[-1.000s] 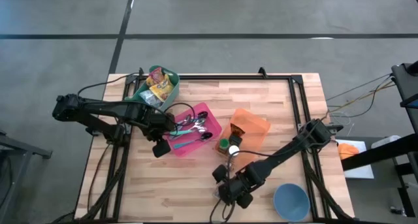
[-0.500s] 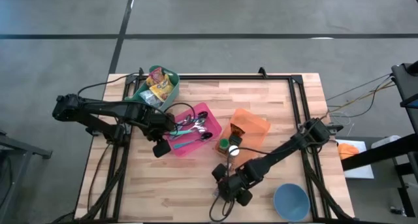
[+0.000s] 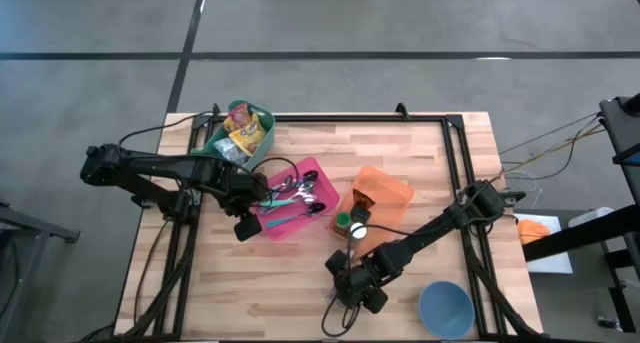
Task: Pick & Place Food Item
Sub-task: Put the red seasoning can into the orange bin
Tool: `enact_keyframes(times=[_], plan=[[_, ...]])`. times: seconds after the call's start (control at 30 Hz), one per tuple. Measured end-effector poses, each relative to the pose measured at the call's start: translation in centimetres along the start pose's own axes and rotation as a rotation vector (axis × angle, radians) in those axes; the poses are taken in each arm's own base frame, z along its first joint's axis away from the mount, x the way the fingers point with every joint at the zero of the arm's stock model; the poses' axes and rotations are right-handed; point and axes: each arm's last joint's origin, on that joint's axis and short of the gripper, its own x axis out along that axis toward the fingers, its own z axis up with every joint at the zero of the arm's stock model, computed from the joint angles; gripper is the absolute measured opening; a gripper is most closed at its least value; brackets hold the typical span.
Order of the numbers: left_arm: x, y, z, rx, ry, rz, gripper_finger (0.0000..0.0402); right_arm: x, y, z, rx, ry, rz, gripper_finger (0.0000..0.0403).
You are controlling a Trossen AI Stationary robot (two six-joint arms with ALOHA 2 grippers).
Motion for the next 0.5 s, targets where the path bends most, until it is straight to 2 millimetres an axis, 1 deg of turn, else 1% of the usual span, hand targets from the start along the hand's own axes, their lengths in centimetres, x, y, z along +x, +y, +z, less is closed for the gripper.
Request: enact_keyframes(times=[0.1,0.3,0.5], plan=[[0.0,0.0,0.0,0.0,0.0,0.0,0.0272,0.01,0.0,0.0,0.0,-0.001,0.0,0.028],[0.01,0.0,0.01,-0.001,0.0,0.0,0.0272,0.01,0.03,0.01,0.007,-0.002,0.0,0.0277],[0.0,-0.18,0.25,-0.059,-0.025,-0.019,0.0272,-0.3,-0.13,0.38,0.06,0.003,-0.031,0.0277]])
